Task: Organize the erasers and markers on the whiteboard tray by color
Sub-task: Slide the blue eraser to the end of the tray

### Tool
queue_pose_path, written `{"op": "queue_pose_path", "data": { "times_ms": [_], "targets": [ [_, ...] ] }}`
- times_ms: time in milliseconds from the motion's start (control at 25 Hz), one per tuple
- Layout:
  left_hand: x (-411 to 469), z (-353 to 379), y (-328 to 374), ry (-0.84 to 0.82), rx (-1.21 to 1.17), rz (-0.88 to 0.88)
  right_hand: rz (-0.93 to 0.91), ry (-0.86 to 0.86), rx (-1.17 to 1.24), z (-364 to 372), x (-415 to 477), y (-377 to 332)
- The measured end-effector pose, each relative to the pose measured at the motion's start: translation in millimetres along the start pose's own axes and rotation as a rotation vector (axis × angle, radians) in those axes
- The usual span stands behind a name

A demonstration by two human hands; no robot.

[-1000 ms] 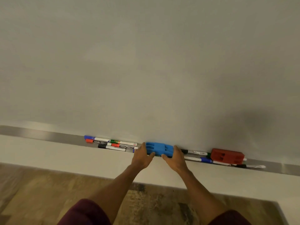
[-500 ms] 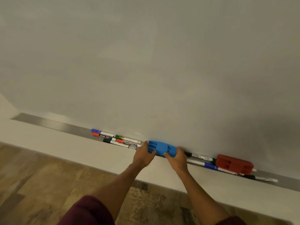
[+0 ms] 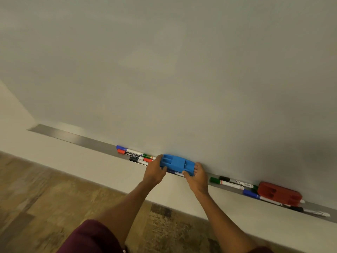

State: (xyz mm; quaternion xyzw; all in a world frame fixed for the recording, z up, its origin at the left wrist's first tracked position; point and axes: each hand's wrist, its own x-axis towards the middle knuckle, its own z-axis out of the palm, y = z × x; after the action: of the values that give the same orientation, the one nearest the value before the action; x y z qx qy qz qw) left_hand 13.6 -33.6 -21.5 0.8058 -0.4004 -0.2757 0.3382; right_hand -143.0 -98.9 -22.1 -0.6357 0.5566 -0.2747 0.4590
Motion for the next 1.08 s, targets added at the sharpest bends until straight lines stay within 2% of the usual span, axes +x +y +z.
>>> {"op": "queue_pose_path", "data": {
  "times_ms": [320, 560, 800, 1080],
  "targets": [
    [25.2, -84.1, -67.9, 0.061, -0.013, -0.016, -0.024, -0.034, 0.044, 104.8, -3.0, -47.3],
    [43.4, -165.3, -129.9, 0.117, 0.052, 0.036, -0.052, -0.098, -0.044, 206.4, -8.8, -83.7],
    [65.5, -237.8, -179.1, 0.186, 0.077, -0.006, -0.091, -0.207, -0.090, 296.8, -11.7, -118.6],
    [97.8, -286.9, -220.0, 0.185, 0.046, -0.092, 0.028, -0.329, 0.068, 367.7, -7.7, -141.3]
  ]
}}
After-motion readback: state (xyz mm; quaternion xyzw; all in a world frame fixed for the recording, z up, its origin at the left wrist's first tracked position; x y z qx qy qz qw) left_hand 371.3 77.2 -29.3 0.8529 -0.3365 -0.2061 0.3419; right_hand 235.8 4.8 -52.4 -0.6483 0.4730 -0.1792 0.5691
